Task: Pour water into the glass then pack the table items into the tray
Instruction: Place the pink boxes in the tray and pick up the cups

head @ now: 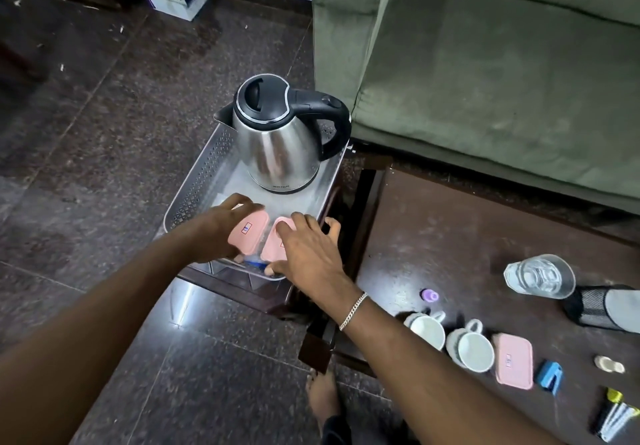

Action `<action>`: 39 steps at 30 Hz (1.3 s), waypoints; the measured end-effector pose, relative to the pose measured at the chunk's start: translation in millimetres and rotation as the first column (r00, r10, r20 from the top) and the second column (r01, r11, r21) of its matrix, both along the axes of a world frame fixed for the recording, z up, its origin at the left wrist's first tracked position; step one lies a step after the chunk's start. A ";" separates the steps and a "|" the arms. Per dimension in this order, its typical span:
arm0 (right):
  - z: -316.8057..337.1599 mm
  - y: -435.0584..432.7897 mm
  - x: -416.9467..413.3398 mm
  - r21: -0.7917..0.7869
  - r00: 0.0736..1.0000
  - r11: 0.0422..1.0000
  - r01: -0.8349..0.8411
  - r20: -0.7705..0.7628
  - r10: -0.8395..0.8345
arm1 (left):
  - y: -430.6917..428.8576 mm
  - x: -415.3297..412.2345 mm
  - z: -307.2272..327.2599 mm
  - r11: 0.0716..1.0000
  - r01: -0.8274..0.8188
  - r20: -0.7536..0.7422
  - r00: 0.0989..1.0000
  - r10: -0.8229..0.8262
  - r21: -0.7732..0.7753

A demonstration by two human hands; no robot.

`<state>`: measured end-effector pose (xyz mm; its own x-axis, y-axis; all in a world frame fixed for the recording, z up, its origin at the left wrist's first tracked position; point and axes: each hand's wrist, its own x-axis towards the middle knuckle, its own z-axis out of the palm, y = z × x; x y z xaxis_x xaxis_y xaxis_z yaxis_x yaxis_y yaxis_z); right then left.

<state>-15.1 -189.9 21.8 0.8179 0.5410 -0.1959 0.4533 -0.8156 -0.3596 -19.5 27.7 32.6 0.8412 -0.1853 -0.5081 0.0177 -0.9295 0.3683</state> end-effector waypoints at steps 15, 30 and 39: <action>24.4 -87.8 -24.9 0.257 0.986 0.962 0.088 0.117 -0.121 | -54.5 -22.8 32.3 0.985 -0.112 0.249 0.965 0.076 0.133; -33.1 -352.7 -121.4 -0.312 0.906 0.866 0.390 -0.036 -0.421 | -337.9 -108.0 -54.3 0.990 0.013 0.050 0.999 -0.006 -0.138; -67.8 -364.2 -134.2 -0.198 0.945 0.925 0.324 0.015 -0.327 | -377.3 -120.2 -82.3 0.998 -0.018 0.100 0.995 0.023 -0.054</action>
<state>-149.2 -554.0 -46.1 0.9378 0.1954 -0.2869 0.1461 -0.9719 -0.1843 -139.7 -349.6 -49.8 0.8915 -0.1917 -0.4104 -0.0032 -0.9087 0.4175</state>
